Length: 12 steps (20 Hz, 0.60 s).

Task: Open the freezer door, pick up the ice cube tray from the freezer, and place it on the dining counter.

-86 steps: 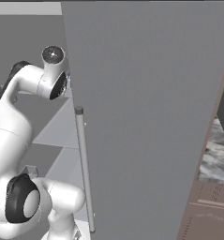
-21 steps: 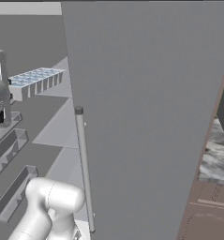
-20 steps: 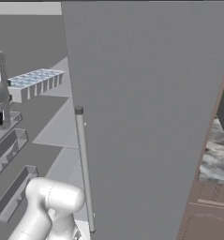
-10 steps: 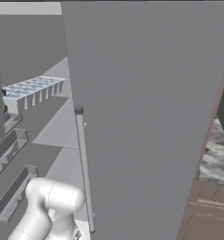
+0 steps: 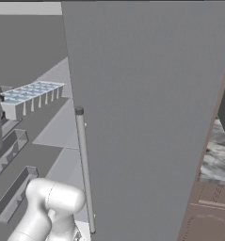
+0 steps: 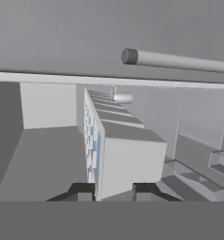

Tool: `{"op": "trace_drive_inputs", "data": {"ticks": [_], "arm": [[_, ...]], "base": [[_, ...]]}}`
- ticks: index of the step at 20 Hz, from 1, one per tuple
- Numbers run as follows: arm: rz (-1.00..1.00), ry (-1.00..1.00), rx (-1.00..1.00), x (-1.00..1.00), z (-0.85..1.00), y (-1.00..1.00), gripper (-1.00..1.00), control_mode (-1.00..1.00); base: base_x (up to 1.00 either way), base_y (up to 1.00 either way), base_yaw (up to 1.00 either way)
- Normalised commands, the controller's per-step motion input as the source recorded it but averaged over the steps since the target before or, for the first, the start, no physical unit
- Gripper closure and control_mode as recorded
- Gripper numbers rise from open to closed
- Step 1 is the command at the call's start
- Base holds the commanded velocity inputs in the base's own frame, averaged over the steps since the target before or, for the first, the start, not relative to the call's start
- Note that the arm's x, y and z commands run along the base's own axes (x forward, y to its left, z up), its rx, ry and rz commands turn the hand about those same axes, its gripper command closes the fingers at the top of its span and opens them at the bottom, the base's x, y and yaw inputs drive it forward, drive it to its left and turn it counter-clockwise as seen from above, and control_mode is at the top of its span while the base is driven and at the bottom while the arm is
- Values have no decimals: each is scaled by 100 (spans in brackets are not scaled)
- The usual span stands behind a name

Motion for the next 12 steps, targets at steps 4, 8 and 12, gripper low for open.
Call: {"op": "trace_drive_inputs", "data": {"ticks": [4,8,12], "arm": [[0,0,0,-4,-9,0,100,100],[0,0,0,0,0,0,100,100],[0,0,0,0,0,0,100,100]], "base": [[-4,0,1],[-65,-53,9],[-95,-95,26]]}}
